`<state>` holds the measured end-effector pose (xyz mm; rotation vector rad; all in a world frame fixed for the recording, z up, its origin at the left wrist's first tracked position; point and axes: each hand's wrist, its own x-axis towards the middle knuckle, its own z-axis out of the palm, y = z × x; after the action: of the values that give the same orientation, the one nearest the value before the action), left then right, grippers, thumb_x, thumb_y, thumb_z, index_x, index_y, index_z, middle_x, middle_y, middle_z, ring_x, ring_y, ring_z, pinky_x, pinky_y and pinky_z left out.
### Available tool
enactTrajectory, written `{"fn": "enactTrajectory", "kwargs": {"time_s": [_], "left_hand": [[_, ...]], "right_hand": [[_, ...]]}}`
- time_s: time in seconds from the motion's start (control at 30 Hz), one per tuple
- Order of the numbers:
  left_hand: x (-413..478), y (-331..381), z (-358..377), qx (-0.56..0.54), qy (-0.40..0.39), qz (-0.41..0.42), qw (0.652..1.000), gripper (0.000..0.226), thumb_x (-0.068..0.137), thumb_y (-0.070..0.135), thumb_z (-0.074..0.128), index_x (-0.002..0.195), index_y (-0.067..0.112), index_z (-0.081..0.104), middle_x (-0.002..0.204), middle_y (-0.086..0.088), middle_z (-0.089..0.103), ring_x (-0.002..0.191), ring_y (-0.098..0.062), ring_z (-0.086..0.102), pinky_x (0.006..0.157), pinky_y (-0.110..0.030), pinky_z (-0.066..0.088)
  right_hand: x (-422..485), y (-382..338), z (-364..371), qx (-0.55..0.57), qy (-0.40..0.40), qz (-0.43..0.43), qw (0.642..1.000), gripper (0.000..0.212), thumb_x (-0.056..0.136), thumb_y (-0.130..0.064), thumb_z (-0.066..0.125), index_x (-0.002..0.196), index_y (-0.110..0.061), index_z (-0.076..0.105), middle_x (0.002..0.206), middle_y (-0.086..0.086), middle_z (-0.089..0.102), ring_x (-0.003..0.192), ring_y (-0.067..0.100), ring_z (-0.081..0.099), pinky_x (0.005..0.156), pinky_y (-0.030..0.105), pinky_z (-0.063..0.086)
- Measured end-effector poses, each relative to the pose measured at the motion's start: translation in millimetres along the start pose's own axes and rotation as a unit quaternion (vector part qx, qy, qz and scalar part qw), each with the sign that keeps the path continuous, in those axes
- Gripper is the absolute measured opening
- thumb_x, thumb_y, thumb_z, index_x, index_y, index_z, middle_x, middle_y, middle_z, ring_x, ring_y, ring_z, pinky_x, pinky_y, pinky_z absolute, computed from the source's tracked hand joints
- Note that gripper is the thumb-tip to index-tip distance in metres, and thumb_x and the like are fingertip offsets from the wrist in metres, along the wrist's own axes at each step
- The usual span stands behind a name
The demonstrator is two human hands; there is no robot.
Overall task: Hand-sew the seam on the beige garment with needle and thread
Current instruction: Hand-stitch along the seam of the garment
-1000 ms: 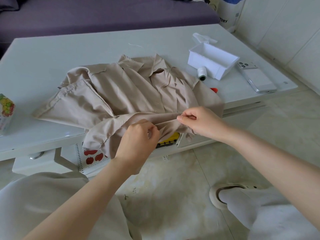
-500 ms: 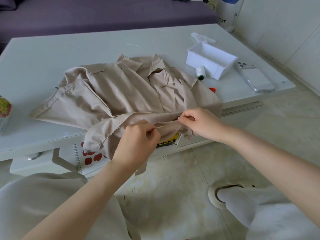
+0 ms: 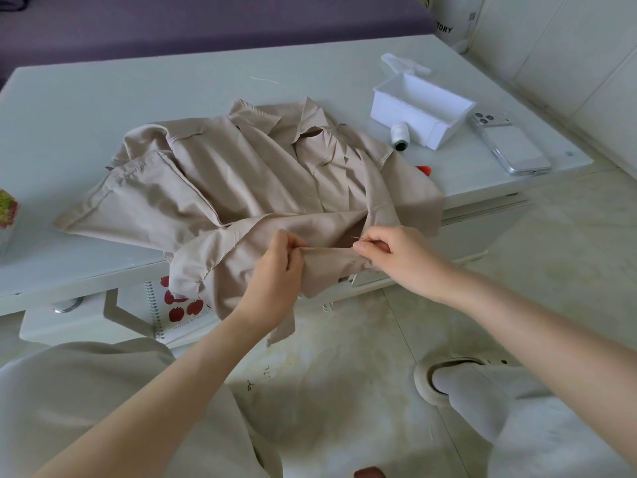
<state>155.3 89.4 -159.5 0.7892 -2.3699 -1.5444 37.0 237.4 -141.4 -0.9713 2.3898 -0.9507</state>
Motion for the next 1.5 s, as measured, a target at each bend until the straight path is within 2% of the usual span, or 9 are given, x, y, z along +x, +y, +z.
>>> {"fn": "enactTrajectory", "kwargs": {"time_s": [0.1, 0.4, 0.53, 0.7, 0.8, 0.9, 1.13, 1.4, 1.5], "left_hand": [[-2.0, 3.2, -1.5, -0.054, -0.037, -0.033, 0.997, 0.02, 0.091, 0.015, 0.037, 0.093, 0.013, 0.057, 0.086, 0.002, 0.058, 0.082, -0.019, 0.053, 0.08, -0.046, 0.049], [-3.3, 1.3, -3.7, -0.012, -0.114, -0.055, 0.992, 0.036, 0.081, 0.052, 0.064, 0.089, 0.017, 0.064, 0.083, -0.002, 0.067, 0.081, -0.014, 0.063, 0.073, -0.029, 0.048], [-6.1, -3.4, -0.2, 0.021, -0.079, 0.012, 0.997, 0.025, 0.084, 0.026, 0.07, 0.068, 0.011, 0.058, 0.056, 0.006, 0.051, 0.054, -0.005, 0.044, 0.058, -0.021, 0.037], [-15.1, -7.8, -1.5, 0.09, -0.057, 0.193, 0.975, 0.023, 0.078, 0.005, 0.073, 0.072, 0.025, 0.061, 0.079, 0.005, 0.055, 0.07, -0.008, 0.053, 0.064, -0.011, 0.039], [-22.3, -16.2, -0.9, 0.141, -0.09, 0.272, 0.948, 0.006, 0.08, 0.019, 0.064, 0.076, 0.024, 0.061, 0.082, 0.009, 0.051, 0.066, -0.007, 0.053, 0.06, -0.023, 0.046], [-26.4, -24.1, -1.2, 0.214, -0.087, 0.333, 0.914, 0.015, 0.081, 0.026, 0.054, 0.077, 0.017, 0.065, 0.085, 0.007, 0.056, 0.073, -0.015, 0.057, 0.056, -0.036, 0.051], [-30.5, -37.8, -3.9, 0.282, -0.065, 0.443, 0.849, 0.017, 0.075, -0.002, 0.065, 0.078, 0.014, 0.059, 0.076, -0.001, 0.057, 0.066, -0.021, 0.049, 0.05, -0.037, 0.046], [-32.6, -42.4, -4.6, 0.309, -0.04, 0.489, 0.814, 0.023, 0.068, -0.01, 0.061, 0.072, 0.012, 0.058, 0.07, -0.002, 0.051, 0.064, -0.019, 0.04, 0.049, -0.036, 0.04], [-32.6, -41.7, -3.7, 0.314, -0.04, 0.49, 0.812, 0.019, 0.069, -0.008, 0.061, 0.071, 0.011, 0.059, 0.069, -0.001, 0.051, 0.064, -0.018, 0.04, 0.05, -0.033, 0.039]], "right_hand": [[-6.1, 0.7, 1.2, -0.004, 0.009, -0.007, 1.0, 0.029, 0.095, -0.028, 0.054, 0.066, -0.023, 0.055, 0.042, -0.014, 0.045, 0.046, 0.006, 0.038, 0.05, 0.018, 0.03], [-16.6, 2.5, 0.0, 0.009, 0.02, -0.031, 0.999, 0.026, 0.095, -0.027, 0.055, 0.069, -0.022, 0.058, 0.048, -0.022, 0.048, 0.05, 0.003, 0.043, 0.052, 0.016, 0.032], [-20.3, 1.0, 0.3, -0.031, -0.019, -0.05, 0.998, 0.021, 0.095, -0.028, 0.053, 0.078, -0.017, 0.06, 0.061, -0.021, 0.05, 0.059, 0.001, 0.045, 0.059, 0.015, 0.032], [-25.2, -10.6, -5.4, -0.031, -0.018, -0.055, 0.998, 0.033, 0.102, -0.019, 0.031, 0.121, -0.018, 0.059, 0.105, -0.012, 0.049, 0.1, -0.006, 0.047, 0.085, 0.004, 0.03], [-26.8, -13.9, -9.2, -0.005, 0.025, -0.084, 0.996, 0.034, 0.1, -0.006, 0.035, 0.12, -0.014, 0.061, 0.086, -0.023, 0.045, 0.083, -0.02, 0.047, 0.077, 0.001, 0.032], [-31.4, -9.6, -4.1, -0.041, 0.001, -0.109, 0.993, 0.03, 0.098, -0.006, 0.041, 0.118, -0.016, 0.06, 0.074, -0.02, 0.051, 0.075, -0.008, 0.052, 0.071, 0.007, 0.037], [-42.7, -9.2, 6.6, -0.051, -0.059, -0.111, 0.991, 0.012, 0.093, -0.012, 0.057, 0.083, -0.017, 0.055, 0.068, -0.011, 0.062, 0.057, -0.006, 0.052, 0.056, 0.007, 0.034], [-45.7, -2.5, 10.1, -0.134, -0.075, -0.093, 0.984, 0.007, 0.091, -0.014, 0.06, 0.088, -0.014, 0.066, 0.056, -0.022, 0.042, 0.062, -0.014, 0.049, 0.058, 0.007, 0.035], [-46.8, 0.9, 12.6, -0.158, -0.083, -0.1, 0.979, 0.009, 0.091, -0.018, 0.059, 0.092, -0.015, 0.067, 0.07, -0.018, 0.055, 0.066, -0.005, 0.053, 0.062, 0.011, 0.038]]}}
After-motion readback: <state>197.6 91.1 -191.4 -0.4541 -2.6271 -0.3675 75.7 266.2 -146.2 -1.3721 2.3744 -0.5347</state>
